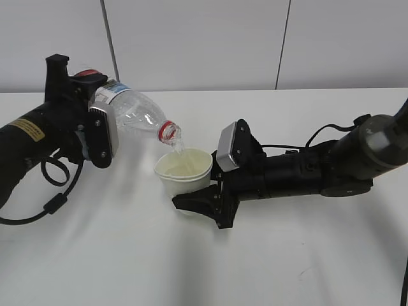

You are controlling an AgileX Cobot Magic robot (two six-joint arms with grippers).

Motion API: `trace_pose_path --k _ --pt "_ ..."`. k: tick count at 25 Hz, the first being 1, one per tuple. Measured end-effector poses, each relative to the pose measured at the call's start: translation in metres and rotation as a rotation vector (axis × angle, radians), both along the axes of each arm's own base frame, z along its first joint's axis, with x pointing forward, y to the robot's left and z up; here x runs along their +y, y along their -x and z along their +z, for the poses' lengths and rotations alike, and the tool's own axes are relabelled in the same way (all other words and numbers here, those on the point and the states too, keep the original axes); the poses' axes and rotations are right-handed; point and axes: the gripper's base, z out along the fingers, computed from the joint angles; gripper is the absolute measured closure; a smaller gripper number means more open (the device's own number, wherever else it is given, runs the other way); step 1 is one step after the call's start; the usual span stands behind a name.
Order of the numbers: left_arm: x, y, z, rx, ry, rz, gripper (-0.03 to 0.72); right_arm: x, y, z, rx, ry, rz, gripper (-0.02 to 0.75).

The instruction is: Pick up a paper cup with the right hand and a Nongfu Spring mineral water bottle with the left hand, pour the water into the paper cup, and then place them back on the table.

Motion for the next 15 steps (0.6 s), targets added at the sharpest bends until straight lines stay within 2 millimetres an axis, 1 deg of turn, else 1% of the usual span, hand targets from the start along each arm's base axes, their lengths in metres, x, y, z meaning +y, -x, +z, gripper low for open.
trace_pose_path --k 9,12,15 --pt "0.0 0.0 0.0005 -0.003 0.006 0.0 0.344 -0.0001 -0.0001 -0.0001 0.0 0.002 -0.001 0.252" --pt "-0.0004 0.0009 -0.0009 0.032 0.066 0.003 0.344 -0.0004 -0.0022 0.001 0.005 -0.014 -0.028 0.252" --pt "-0.0027 0.0062 -0.0056 0.098 0.159 0.003 0.344 -0.0003 -0.0045 0.0026 0.005 -0.025 -0.046 0.252"
